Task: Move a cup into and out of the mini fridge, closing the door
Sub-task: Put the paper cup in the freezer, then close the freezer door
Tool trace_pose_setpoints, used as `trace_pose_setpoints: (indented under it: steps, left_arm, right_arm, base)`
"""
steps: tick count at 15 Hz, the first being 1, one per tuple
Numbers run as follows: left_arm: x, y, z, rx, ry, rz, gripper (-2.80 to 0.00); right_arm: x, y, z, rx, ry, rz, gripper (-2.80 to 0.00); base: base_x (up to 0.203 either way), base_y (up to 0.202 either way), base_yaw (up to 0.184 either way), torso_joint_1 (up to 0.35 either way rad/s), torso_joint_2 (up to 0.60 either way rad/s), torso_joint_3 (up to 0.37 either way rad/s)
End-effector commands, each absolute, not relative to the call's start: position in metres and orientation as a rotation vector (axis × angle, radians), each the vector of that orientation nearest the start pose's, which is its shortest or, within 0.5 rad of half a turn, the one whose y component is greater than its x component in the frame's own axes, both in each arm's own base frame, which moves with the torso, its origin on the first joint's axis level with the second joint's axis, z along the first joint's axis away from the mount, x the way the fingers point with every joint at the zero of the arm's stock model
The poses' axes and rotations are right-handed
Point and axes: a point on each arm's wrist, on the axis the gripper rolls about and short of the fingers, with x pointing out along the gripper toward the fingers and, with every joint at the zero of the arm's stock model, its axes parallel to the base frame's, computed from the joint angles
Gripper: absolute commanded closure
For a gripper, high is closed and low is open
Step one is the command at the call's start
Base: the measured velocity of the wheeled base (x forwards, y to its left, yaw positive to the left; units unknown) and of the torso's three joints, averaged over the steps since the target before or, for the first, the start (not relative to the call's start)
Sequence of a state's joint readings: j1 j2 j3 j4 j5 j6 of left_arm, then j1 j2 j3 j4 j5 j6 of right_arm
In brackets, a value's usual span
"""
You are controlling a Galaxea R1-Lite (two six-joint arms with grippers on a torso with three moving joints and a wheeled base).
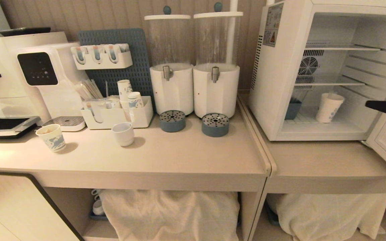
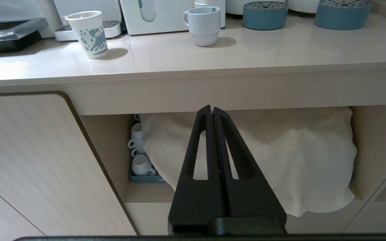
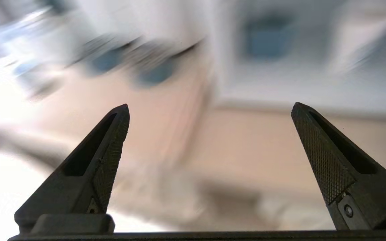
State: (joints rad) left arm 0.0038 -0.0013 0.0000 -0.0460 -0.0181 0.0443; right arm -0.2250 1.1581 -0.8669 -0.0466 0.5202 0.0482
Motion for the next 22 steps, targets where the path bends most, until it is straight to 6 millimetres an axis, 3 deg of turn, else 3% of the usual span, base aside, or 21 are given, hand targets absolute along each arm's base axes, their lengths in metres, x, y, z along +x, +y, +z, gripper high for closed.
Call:
trace_pose_setpoints:
  steps: [1, 6, 16, 19, 22]
  left_arm:
    - [-0.022, -0.001, 0.075, 0.039, -0.029, -0.013, 0.0]
    - [-0.021, 0.0, 0.075, 0.032, -0.029, -0.006, 0.0]
    - [-0.022, 0.0, 0.076, 0.035, -0.031, -0.004, 0.0]
    - [-0.022, 0.0, 0.076, 0.035, -0.031, -0.004, 0.0]
    - [-0.021, 0.0, 0.075, 0.035, -0.029, -0.004, 0.0]
  right_arm:
    - [0.101, -0.011, 0.279, 0.142, 0.241, 0.398, -2.8]
    - [0.035, 0.008, 0.268, 0.07, 0.269, 0.574, -2.8]
    - [0.019, 0.014, 0.273, 0.08, 0.222, 0.69, -2.8]
    - [0.0, 0.017, 0.269, 0.08, 0.211, 0.736, -2.8]
    - [-0.045, 0.005, 0.254, 0.029, 0.119, 0.717, -2.8]
  base:
    - [0.0, 0.0, 0.0, 0.0, 0.0, 0.0]
    - [0.0, 0.0, 0.0, 0.0, 0.0, 0.0]
    - [0.0, 0.0, 0.0, 0.0, 0.0, 0.0]
    - [0.0, 0.0, 0.0, 0.0, 0.0, 0.0]
    - [0.0, 0.0, 0.0, 0.0, 0.0, 0.0]
